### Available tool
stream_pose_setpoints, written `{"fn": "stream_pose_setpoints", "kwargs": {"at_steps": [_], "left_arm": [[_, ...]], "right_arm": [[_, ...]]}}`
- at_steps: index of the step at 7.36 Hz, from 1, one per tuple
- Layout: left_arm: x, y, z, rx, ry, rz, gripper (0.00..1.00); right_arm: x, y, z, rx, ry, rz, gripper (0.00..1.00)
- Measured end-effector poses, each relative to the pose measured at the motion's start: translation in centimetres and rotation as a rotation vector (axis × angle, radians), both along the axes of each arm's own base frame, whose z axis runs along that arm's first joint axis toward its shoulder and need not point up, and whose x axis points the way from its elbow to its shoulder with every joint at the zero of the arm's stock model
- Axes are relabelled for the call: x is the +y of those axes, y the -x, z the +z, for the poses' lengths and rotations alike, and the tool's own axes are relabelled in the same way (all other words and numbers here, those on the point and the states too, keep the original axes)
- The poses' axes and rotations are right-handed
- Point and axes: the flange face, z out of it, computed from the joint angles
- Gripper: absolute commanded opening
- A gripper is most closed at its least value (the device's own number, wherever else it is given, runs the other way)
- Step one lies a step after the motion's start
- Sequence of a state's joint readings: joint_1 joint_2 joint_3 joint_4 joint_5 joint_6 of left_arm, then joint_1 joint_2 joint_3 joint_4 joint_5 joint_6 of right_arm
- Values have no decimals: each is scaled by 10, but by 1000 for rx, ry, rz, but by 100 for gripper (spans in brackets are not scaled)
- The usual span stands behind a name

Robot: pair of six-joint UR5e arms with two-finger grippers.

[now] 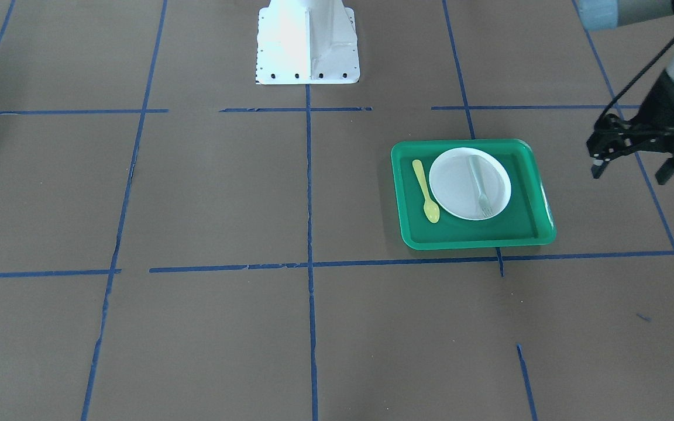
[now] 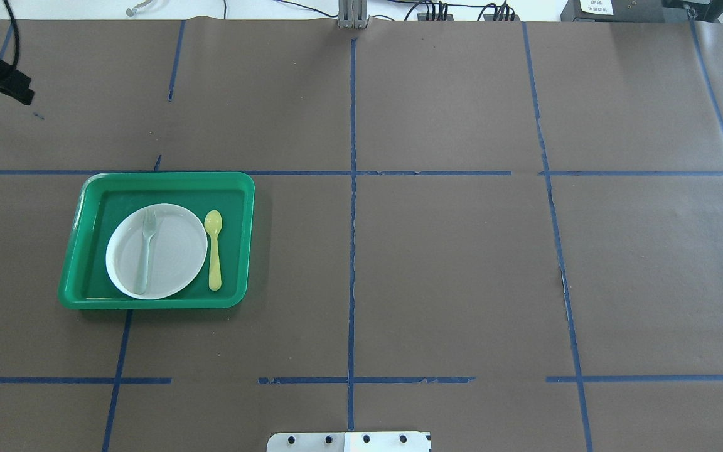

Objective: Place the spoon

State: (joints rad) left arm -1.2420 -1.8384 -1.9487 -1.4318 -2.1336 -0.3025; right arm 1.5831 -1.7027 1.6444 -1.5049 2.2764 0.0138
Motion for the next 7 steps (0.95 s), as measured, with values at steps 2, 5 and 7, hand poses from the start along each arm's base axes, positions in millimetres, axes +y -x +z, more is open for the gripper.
{"fn": "stream_pose_setpoints", "kwargs": {"at_steps": [2, 5, 7], "left_arm": [[-17, 79, 124, -20, 37, 126, 100], [24, 130, 236, 20, 125, 93, 100], [37, 147, 262, 38, 219, -6, 100]], "right_arm": [[0, 0, 0, 0, 0, 0, 100], [0, 0, 0, 0, -1, -1, 100], [0, 0, 0, 0, 0, 0, 100]]}}
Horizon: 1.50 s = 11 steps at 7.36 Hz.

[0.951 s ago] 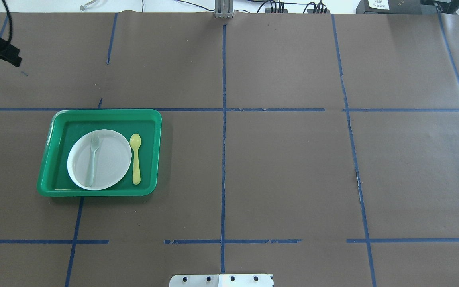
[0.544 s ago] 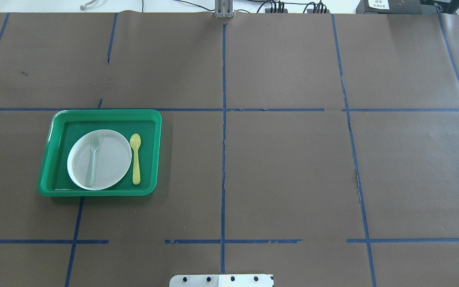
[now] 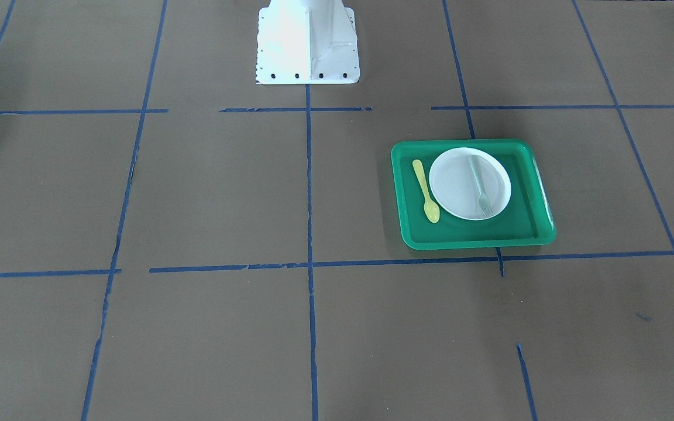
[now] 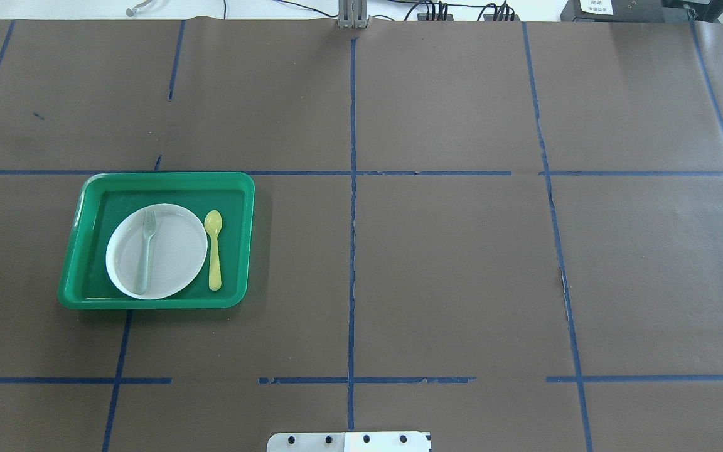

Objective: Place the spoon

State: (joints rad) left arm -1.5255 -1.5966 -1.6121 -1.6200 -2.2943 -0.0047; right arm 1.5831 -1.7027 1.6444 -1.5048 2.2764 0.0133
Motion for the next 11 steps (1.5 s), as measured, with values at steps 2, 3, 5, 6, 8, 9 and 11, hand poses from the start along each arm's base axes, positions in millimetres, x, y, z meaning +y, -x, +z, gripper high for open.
{"fn": "stream_pose_setpoints", "kwargs": {"at_steps": [2, 3, 5, 6, 8, 9, 11], "left_arm": [[15, 28, 13, 5, 42, -73, 100], [18, 32, 16, 16, 57, -87, 100], [27, 33, 23, 43, 80, -93, 100], [30, 33, 26, 51, 84, -93, 100], [38, 31, 30, 68, 90, -90, 100], [39, 31, 31, 72, 91, -89, 100], [38, 30, 31, 73, 92, -88, 100]], "right_arm": [[0, 0, 0, 0, 0, 0, 100], [0, 0, 0, 0, 0, 0, 100], [0, 0, 0, 0, 0, 0, 100], [0, 0, 0, 0, 0, 0, 100], [0, 0, 0, 0, 0, 0, 100], [0, 0, 0, 0, 0, 0, 100], [0, 0, 0, 0, 0, 0, 100]]}}
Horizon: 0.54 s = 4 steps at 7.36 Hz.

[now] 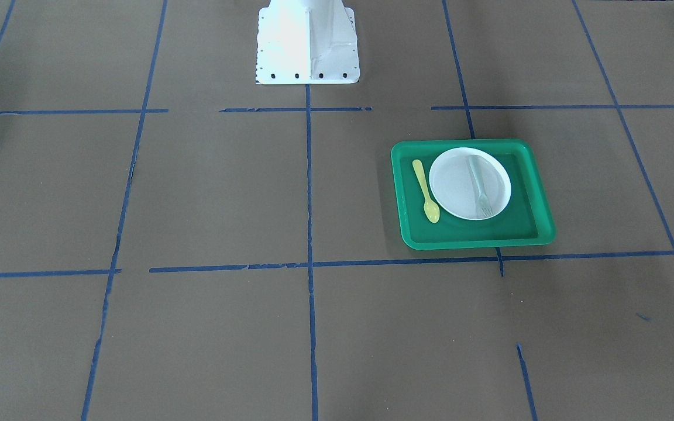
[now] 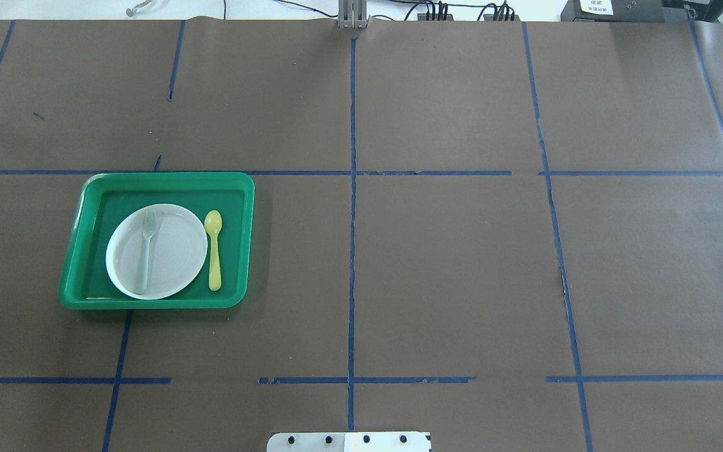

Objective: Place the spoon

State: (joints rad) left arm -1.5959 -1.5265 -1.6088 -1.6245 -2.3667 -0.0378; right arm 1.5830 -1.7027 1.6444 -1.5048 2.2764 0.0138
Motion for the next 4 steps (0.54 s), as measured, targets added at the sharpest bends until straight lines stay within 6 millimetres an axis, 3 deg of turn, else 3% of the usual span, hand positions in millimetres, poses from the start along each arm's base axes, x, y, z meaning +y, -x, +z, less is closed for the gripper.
{"fn": "stream_pose_setpoints", "kwargs": {"at_steps": [4], "left_arm": [[-3, -1, 0, 0, 1, 1, 100]], "right_arm": [[0, 0, 0, 0, 0, 0, 100]]}}
